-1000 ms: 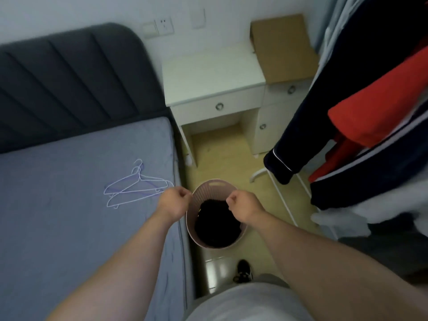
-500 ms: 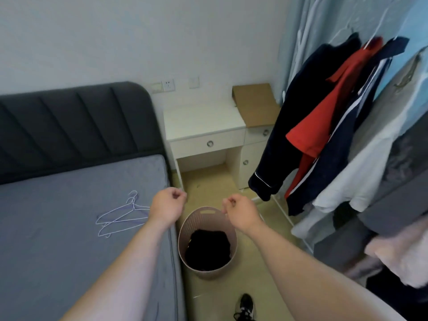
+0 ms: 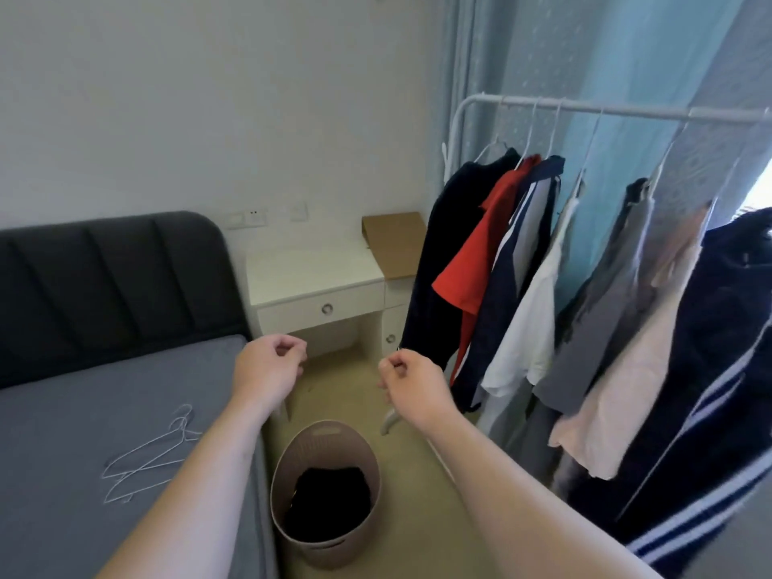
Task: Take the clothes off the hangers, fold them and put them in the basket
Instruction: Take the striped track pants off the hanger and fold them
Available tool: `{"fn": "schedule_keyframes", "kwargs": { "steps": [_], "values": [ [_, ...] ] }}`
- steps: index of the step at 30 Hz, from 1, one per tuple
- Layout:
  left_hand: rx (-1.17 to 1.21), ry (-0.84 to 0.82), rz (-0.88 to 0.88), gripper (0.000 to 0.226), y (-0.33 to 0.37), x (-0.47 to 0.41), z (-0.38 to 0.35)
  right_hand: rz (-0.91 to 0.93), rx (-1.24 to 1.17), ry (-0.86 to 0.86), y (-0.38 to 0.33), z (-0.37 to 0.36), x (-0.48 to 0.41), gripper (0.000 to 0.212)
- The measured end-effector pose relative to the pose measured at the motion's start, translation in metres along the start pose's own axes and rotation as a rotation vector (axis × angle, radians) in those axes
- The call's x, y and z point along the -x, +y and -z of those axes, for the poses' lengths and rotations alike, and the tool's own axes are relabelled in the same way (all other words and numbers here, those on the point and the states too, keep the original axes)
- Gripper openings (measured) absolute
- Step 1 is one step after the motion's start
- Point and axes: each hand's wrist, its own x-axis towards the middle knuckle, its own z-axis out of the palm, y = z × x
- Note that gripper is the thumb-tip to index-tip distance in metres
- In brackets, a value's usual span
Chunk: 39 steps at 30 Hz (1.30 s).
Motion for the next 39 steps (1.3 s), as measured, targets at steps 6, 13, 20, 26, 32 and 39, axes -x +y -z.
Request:
{"fn": "schedule_keyframes", "kwargs": {
  "steps": [6,13,20,26,32,39],
  "values": [
    [0.056,0.005,-0.067,0.013,0.063,0.029,-0.027,0.023,-0.076,0.104,-0.008,0.068,0.03,0.014],
    [0.099,-0.055,-0.243,0.011,0.146,0.077,-0.081,0.095,-0.198,0.321,-0.028,0.171,0.086,0.011],
    [0.204,-0.175,-0.388,0.012,0.228,0.128,-0.144,0.198,-0.301,0.562,-0.039,0.269,0.13,0.007],
    [0.248,-0.288,-0.57,0.009,0.293,0.166,-0.2,0.226,-0.286,0.819,-0.027,0.352,0.148,0.007],
    [0.101,-0.429,-0.715,0.006,0.332,0.206,-0.252,0.112,-0.119,1.014,-0.008,0.424,0.14,0.016],
    [-0.049,-0.539,-0.709,0.037,0.335,0.225,-0.286,-0.198,-0.1,0.738,-0.003,0.461,0.098,0.02]
  ]
}}
